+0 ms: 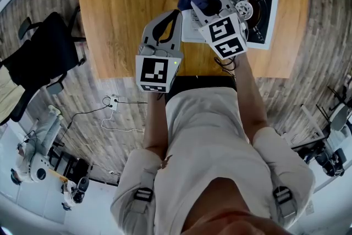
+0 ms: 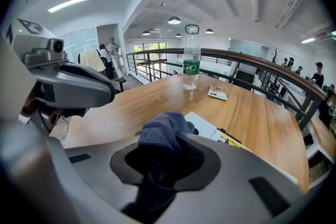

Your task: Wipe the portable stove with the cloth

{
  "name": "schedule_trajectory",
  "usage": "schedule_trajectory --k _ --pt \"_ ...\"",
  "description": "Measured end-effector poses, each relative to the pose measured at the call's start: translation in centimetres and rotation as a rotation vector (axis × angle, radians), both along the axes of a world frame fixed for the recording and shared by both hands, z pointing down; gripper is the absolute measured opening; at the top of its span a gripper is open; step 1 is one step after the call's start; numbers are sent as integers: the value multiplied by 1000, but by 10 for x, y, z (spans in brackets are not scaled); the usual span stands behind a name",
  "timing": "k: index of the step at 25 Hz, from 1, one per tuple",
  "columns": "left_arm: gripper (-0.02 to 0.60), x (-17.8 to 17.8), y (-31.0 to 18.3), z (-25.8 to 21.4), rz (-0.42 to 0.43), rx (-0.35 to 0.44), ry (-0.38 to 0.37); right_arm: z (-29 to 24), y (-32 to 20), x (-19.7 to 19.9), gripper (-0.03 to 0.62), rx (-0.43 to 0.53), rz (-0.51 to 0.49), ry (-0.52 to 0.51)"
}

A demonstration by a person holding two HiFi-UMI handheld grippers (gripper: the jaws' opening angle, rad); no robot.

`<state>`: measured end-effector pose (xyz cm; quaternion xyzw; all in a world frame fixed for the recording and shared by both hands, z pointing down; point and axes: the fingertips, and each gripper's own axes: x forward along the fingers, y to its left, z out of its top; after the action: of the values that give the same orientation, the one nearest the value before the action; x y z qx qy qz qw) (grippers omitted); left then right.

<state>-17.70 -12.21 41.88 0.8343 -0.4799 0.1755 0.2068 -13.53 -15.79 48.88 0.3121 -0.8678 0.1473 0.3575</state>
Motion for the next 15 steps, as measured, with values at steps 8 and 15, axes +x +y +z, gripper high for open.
schedule_trajectory --k 8,15 --pt "20 2 22 -5 21 9 -2 -1 31 -1 106 -18 -14 11" --pt "20 -3 37 -8 32 14 -2 -1 52 -3 106 -35 -17 22"
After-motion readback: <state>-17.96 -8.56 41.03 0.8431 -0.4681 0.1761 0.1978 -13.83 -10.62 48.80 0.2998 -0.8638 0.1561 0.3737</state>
